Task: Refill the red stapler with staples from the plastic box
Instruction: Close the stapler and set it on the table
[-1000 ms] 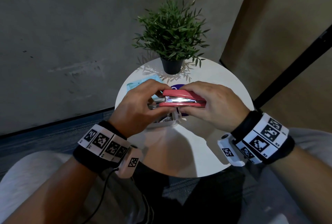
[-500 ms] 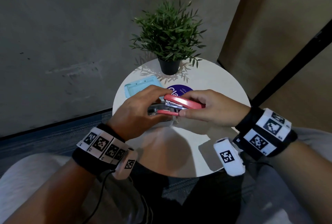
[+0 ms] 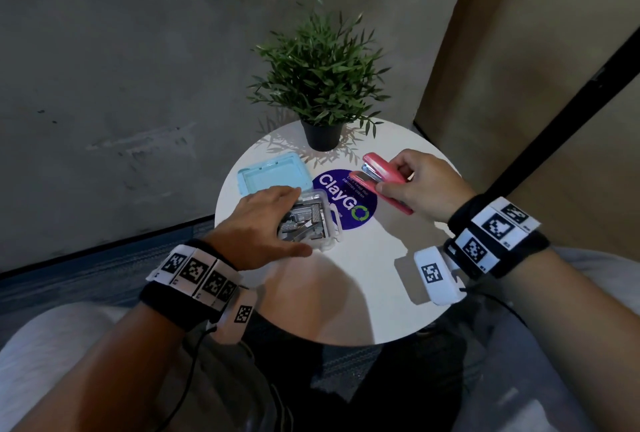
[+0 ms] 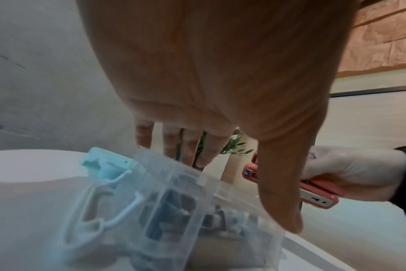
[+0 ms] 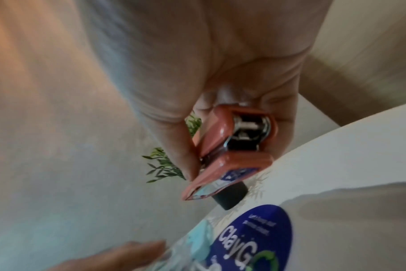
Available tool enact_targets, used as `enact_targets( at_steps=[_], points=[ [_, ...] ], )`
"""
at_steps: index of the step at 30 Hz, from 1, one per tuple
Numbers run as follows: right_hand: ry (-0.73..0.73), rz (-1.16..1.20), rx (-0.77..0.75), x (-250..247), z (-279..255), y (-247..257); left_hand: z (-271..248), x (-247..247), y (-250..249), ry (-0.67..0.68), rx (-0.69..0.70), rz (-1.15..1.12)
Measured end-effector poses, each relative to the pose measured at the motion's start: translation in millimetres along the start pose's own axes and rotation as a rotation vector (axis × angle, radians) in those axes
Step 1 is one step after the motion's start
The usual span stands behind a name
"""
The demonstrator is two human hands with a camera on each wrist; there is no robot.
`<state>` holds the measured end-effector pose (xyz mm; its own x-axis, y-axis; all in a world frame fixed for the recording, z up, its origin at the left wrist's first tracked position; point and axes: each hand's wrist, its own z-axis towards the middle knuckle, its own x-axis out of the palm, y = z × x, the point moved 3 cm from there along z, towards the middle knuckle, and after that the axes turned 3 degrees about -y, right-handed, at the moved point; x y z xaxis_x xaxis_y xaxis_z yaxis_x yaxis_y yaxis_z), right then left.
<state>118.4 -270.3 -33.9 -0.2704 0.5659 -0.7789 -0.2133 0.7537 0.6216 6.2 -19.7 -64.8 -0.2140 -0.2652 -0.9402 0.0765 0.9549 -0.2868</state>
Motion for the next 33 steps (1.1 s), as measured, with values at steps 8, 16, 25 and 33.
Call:
enact_targets(
  at_steps=[8,16,25,33],
  points=[
    [0.036,-0.080,0.170,15.7,19.6,-24.3,0.7,-2.9,-2.1,-0.005,-0.019,-0.020],
    [-0.042,-0.228,0.209,11.2,25.4,-32.7,0.1,-2.6,-3.2,0.006,-0.028,-0.024],
    [-0.042,-0.299,0.221,11.4,23.4,-32.8,-1.1,-4.5,-4.9,-0.012,-0.012,-0.043],
    [-0.115,-0.342,0.123,3.1,8.3,-14.6,2.3,-1.5,-3.2,-0.055,-0.034,-0.067]
  ],
)
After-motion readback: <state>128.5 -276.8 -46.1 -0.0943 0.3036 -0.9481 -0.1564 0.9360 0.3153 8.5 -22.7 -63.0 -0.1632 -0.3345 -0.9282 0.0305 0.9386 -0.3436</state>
